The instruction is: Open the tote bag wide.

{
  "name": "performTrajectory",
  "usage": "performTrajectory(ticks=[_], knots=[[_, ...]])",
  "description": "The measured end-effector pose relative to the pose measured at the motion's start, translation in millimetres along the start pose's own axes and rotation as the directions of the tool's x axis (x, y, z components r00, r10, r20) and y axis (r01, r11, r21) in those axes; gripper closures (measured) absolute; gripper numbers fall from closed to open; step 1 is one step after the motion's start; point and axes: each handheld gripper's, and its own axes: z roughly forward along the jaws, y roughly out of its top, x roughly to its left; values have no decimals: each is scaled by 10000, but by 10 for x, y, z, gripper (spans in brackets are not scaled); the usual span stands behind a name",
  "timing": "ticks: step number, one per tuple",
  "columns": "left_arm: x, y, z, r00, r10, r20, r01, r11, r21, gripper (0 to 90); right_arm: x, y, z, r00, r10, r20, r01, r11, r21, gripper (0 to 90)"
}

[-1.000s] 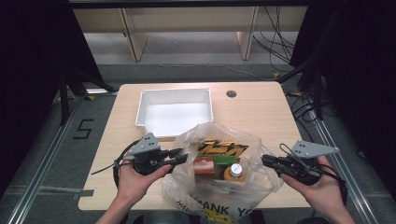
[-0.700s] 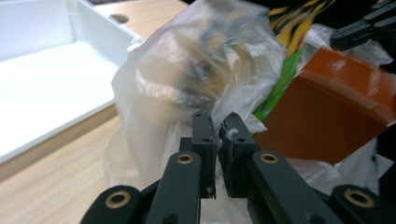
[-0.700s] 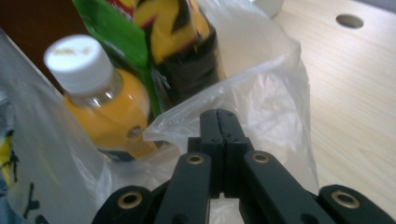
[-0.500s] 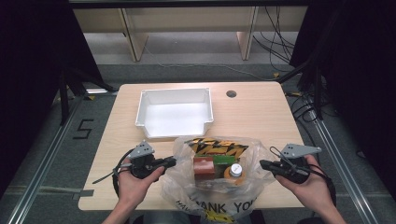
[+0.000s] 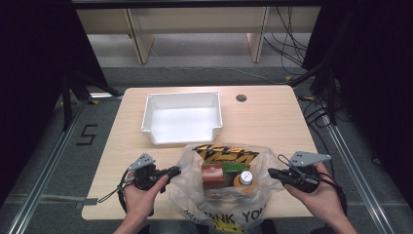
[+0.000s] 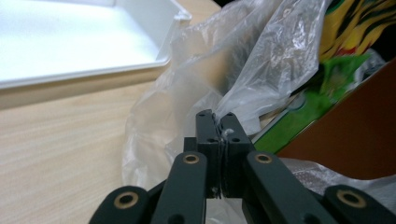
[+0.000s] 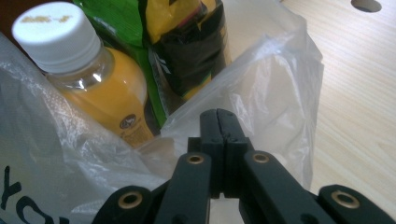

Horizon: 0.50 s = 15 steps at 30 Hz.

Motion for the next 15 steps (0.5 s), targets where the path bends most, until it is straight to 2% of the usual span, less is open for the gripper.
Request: performTrajectory(ticks=[1, 2, 3, 4, 5, 6, 7, 8, 10, 11, 13, 14, 15], knots=[[-4, -17, 18, 9999, -38, -109, 39, 9999, 158, 882, 13, -8, 8, 9998, 189, 66, -189, 9998, 28, 900], [5, -37, 49, 10000, -4, -85, 6, 9994, 336, 882, -8, -16, 19, 9999, -96, 68, 96, 10000, -22, 900], [13, -50, 65, 9998, 82, -168, -74, 9990, 447, 882, -19, -29, 27, 9998, -181, -31, 182, 9997, 138, 900], [23, -65, 90, 9998, 78, -199, -66, 9982, 590, 882, 3, -33, 49, 9998, 173, 127, -174, 9998, 104, 900], [37, -85, 114, 9997, 27, -248, -10, 9975, 704, 881, -3, -41, 61, 9998, 221, 3, -221, 9997, 93, 900], [49, -102, 134, 9995, -7, -327, 35, 9963, 861, 880, -33, -52, 54, 9999, -112, 71, 109, 9990, 439, 900], [62, -115, 152, 9993, 24, -372, 14, 9948, 1020, 879, -30, -59, 79, 9999, 40, 106, -44, 9993, 382, 900], [78, -131, 173, 9992, 72, -384, -27, 9933, 1151, 877, -59, -75, 84, 9996, -269, 107, 262, 9977, 630, 900], [98, -164, 212, 9989, 162, -450, -93, 9890, 1478, 874, -94, -85, 125, 9996, -194, 224, 176, 9969, 762, 900], [101, -183, 240, 9984, 241, -515, -146, 9841, 1771, 871, -111, -98, 140, 9996, -200, 209, 180, 9957, 910, 900], [117, -215, 275, 9977, 355, -572, -228, 9779, 2079, 868, -129, -128, 196, 9988, -123, 465, 77, 9952, 978, 900], [120, -225, 292, 9975, 378, -598, -236, 9749, 2212, 868, -166, -144, 213, 9980, -449, 438, 391, 9914, 1253, 900], [124, -235, 305, 9970, 418, -656, -255, 9725, 2314, 867, -167, -156, 232, 9986, -326, 405, 267, 9901, 1376, 900]])
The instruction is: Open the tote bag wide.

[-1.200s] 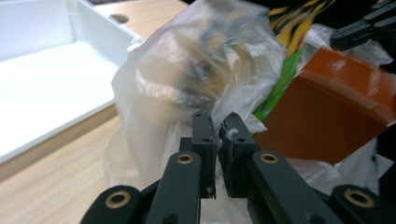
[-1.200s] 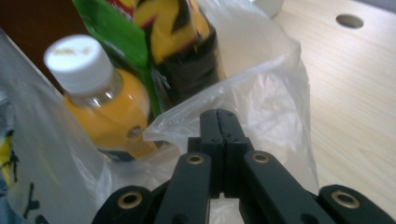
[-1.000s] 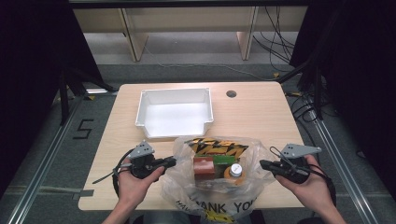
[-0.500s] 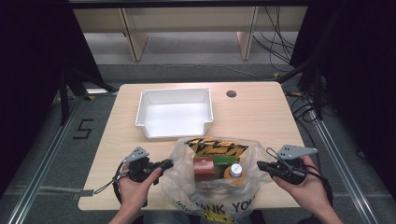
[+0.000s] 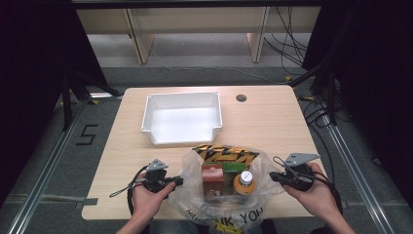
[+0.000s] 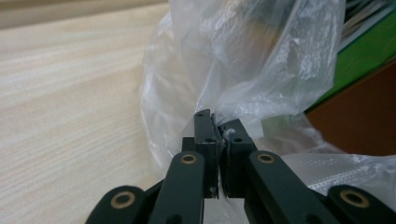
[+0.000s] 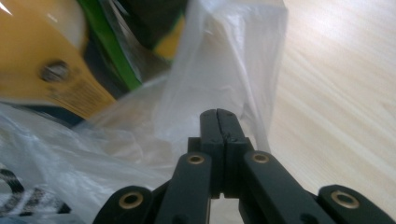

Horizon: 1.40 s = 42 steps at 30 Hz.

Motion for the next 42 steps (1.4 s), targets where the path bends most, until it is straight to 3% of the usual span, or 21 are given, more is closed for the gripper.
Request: performTrajectory(ticks=[3, 4, 5, 7, 8, 9, 10, 11, 12, 13, 19, 21, 24, 27, 28, 29, 32, 35, 38, 39, 42], knots=[[21, -1, 12, 9999, 151, -67, -148, 9990, 423, 866, -27, -19, 53, 9995, 287, 127, -294, 9980, 559, 900], [30, 3, 16, 9995, 299, -110, -294, 9984, 475, 866, -34, -33, 79, 9994, 292, 160, -300, 9983, 491, 900], [37, 2, 17, 9991, 401, -145, -393, 9980, 492, 866, -33, -31, 80, 9984, 554, 121, -562, 9958, 728, 900], [36, -1, 13, 9983, 452, -378, -428, 9972, 608, 867, -75, -52, 100, 9996, 191, 216, -214, 9936, 1113, 900], [47, -3, 12, 9982, 517, -292, -496, 9962, 710, 869, -77, -65, 125, 9991, 319, 271, -344, 9945, 994, 900], [46, -7, 16, 9977, 564, -377, -535, 9960, 720, 870, -63, -69, 150, 9965, 751, 360, -779, 9934, 844, 900], [48, -11, 15, 9974, 601, -388, -569, 9952, 790, 871, -113, -79, 134, 9994, -5, 350, -42, 9909, 1347, 900], [40, -17, 20, 9974, 541, -485, -503, 9958, 764, 872, -112, -87, 150, 9987, 218, 465, -274, 9918, 1245, 900], [37, -16, 11, 9959, 640, -632, -584, 9945, 865, 873, -131, -97, 150, 9991, 93, 423, -149, 9910, 1334, 900], [46, -14, 1, 9949, 800, -612, -736, 9922, 1005, 873, -150, -107, 148, 9993, -66, 381, 11, 9897, 1428, 900], [46, -28, -16, 9954, 724, -625, -667, 9938, 885, 859, -165, -130, 145, 9986, 191, 491, -263, 9882, 1507, 900], [29, -6, -59, 9957, 697, -604, -658, 9958, 644, 819, -147, -129, 94, 9982, 443, 392, -483, 9929, 1086, 900], [-7, 32, -136, 9962, 687, -544, -684, 9976, 84, 723, -116, -109, -32, 9954, 897, 327, -909, 9952, 376, 792], [-39, 66, -231, 9968, 648, -459, -672, 9963, -527, 616, -127, -60, -264, 9997, 251, 69, -250, 9996, -89, 687], [-37, 79, -281, 9965, 719, -419, -745, 9951, -647, 586, -98, -42, -312, 9985, 555, 9, -554, 9980, -316, 659], [-48, 82, -297, 9976, 606, -339, -633, 9944, -847, 553, -94, -16, -372, 9994, 338, -50, -341, 9961, -816, 637], [-65, 86, -393, 9973, 560, -467, -614, 9903, -1250, 454, -60, 51, -551, 9998, 203, -54, -208, 9920, -1245, 588], [-73, 85, -494, 9968, 545, -583, -634, 9845, -1635, 382, -40, 163, -701, 9997, 171, 172, -130, 9765, -2149, 549], [-72, 86, -592, 9961, 621, -622, -734, 9771, -1997, 325, -31, 252, -760, 9997, 123, 216, -60, 9625, -2712, 522], [-68, 85, -624, 9952, 705, -684, -832, 9749, -2065, 307, -52, 276, -776, 9995, -218, 213, 269, 9594, -2806, 520], [-67, 51, -689, 9963, 598, -617, -725, 9704, -2304, 268, -65, 375, -756, 9986, -449, 277, 518, 9348, -3513, 518]])
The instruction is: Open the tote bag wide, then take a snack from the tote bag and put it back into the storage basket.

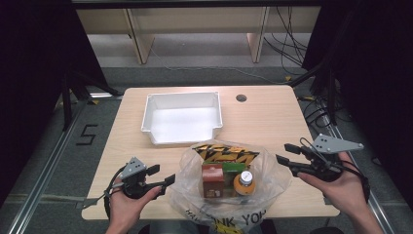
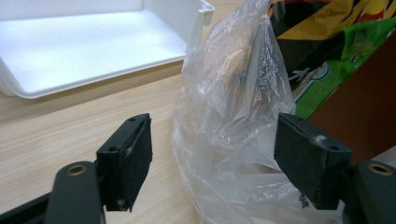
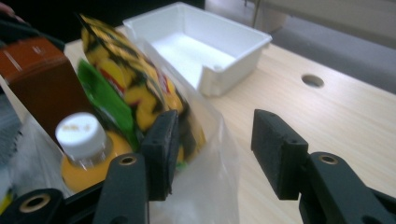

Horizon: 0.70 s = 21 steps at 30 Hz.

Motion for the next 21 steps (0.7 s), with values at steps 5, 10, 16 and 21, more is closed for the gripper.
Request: performTrajectory(ticks=[5, 10, 16, 21], knots=[[20, -14, -45, 9999, 79, 104, -77, 9998, -185, 254, 55, 131, 112, 9971, 457, -614, -489, 9975, -520, 517], [11, 4, -35, 10000, 9, 89, -6, 9995, -322, 254, 83, 253, 206, 9943, 127, -1055, -207, 9969, -756, 524], [23, -23, -13, 10000, -26, 4, 26, 9996, -282, 248, 133, 312, 280, 9902, -49, -1394, -97, 9945, -1038, 528], [25, -41, -17, 10000, 58, 77, -56, 9996, -292, 246, 199, 331, 324, 9859, -25, -1675, -129, 9958, -907, 502]])
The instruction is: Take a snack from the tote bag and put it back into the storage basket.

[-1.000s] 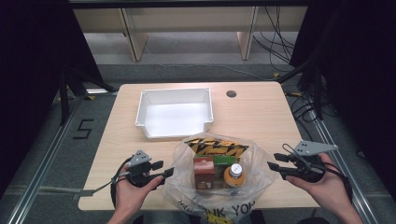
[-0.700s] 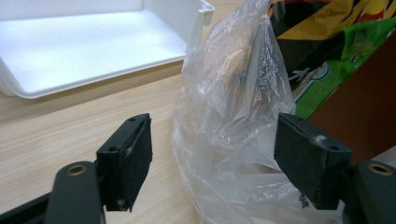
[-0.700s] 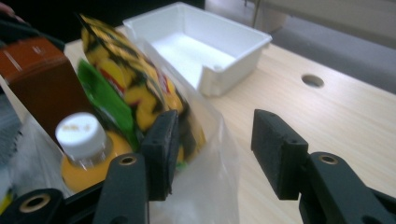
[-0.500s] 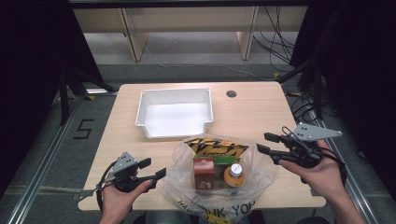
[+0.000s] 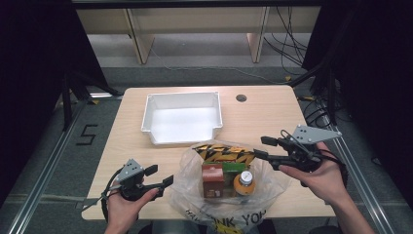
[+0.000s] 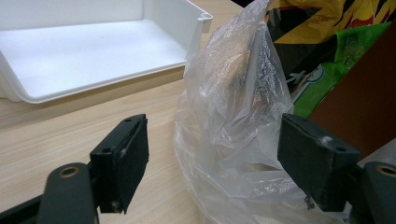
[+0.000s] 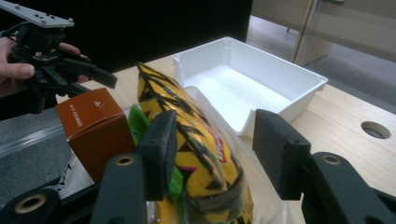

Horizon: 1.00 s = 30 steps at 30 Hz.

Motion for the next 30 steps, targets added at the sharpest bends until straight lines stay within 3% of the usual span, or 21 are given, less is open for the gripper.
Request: performTrajectory(ticks=[1, 3, 4, 7, 8, 10, 11, 13, 14, 15, 22, 29, 30], knots=[[-6, 0, -3, 10000, -6, -59, 6, 10000, 5, 246, -3, 12, 22, 9996, -284, 6, 284, 9996, -93, 498], [-6, 8, -4, 9999, 111, -22, -111, 9999, -15, 246, 33, 28, 45, 9998, -200, -76, 200, 9998, -6, 492], [-4, 11, 0, 9999, 112, 56, -112, 9999, -52, 246, 19, 36, 59, 9989, -450, -117, 450, 9990, -17, 489], [-10, 13, 8, 9999, 120, 6, -120, 9999, -29, 248, 35, 64, 116, 9980, -527, -357, 537, 9982, 264, 485], [-10, 13, 10, 9999, 134, 14, -134, 9999, 7, 248, 32, 74, 116, 9968, -626, -496, 659, 9954, 693, 489], [-7, 13, 26, 9999, 155, 71, -155, 9999, -22, 248, 39, 78, 170, 9962, -760, -422, 781, 9957, 493, 503], [-10, 14, 27, 9999, 162, 47, -162, 9999, -28, 249, 37, 86, 182, 9942, -849, -656, 899, 9929, 775, 512], [-10, 8, 26, 9998, 182, 74, -182, 9998, -17, 250, 34, 84, 230, 9924, -1045, -650, 1088, 9919, 652, 517], [-11, 4, 26, 9998, 182, 69, -182, 9998, -26, 250, 41, 85, 259, 9902, -1077, -884, 1138, 9912, 670, 522], [-14, -2, 22, 9998, 167, 61, -167, 9999, 0, 251, 55, 78, 265, 9925, -897, -833, 962, 9923, 786, 525], [-33, -25, -2, 9999, 162, 39, -162, 9999, 28, 251, 87, 29, 426, 9878, -1119, -1082, 1243, 9855, 1155, 561], [-28, -18, -2, 9997, 235, 41, -235, 9997, 8, 251, 89, 64, 546, 9768, -1754, -1229, 1922, 9712, 1408, 620], [-33, -24, -1, 9999, 103, -15, -103, 9999, 42, 251, 91, 68, 549, 9764, -1739, -1280, 1930, 9687, 1558, 630]])
